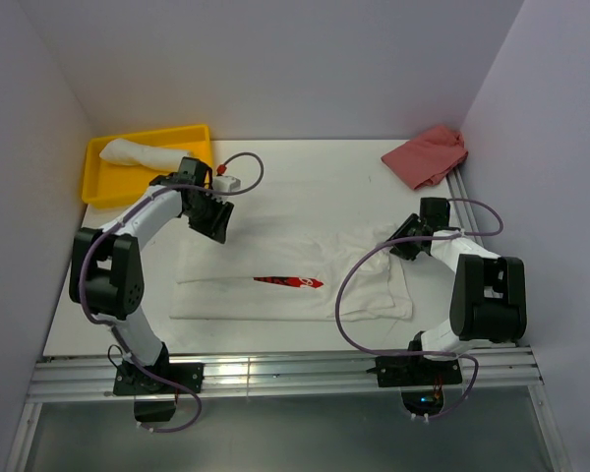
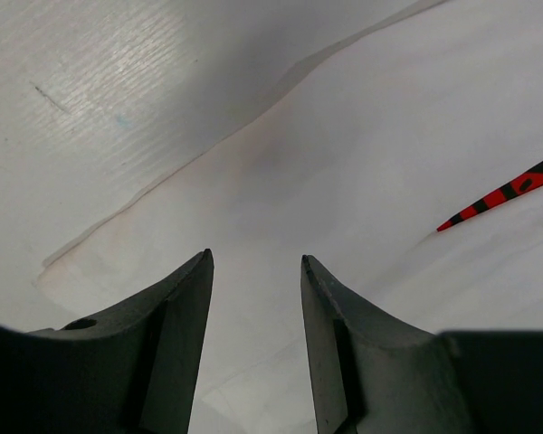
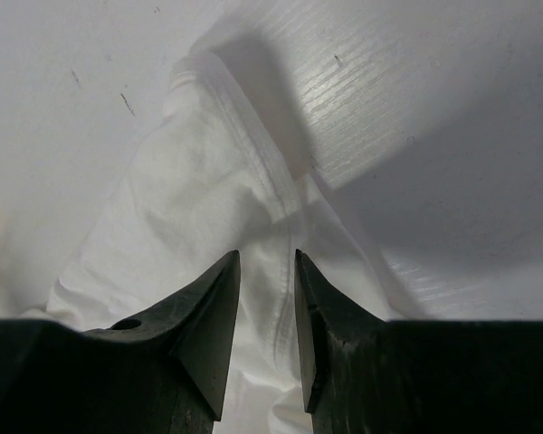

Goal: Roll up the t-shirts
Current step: Fold the tshirt, then roll the tshirt

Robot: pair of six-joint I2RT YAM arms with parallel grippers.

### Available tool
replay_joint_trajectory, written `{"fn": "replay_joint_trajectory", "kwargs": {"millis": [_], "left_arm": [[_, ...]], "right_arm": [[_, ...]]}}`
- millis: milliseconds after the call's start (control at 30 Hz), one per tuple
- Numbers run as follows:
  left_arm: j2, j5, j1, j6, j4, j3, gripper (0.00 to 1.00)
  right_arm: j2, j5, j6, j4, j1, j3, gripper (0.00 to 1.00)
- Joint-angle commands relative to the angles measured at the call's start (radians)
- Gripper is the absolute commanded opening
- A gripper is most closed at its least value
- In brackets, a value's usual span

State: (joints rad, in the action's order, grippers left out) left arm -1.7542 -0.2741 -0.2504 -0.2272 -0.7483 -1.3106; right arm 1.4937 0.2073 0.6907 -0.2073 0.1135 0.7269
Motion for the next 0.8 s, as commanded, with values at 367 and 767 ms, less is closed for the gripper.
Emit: {"fn": "replay_joint_trajectory", "kwargs": {"millis": [367,767], "left_arm": [[0.091,-0.037,0.077,-0.061,0.0,0.063,0.51],[0.101,-0.034,0.184,-0.1,0.017,0.125,0.52]], "right_arm": [[-0.038,0.07,0.029,0.109,-0.003,-0.09,0.34],[-0.013,-0.077,-0.029,-0.012,0.005,0.028,0.02]]}}
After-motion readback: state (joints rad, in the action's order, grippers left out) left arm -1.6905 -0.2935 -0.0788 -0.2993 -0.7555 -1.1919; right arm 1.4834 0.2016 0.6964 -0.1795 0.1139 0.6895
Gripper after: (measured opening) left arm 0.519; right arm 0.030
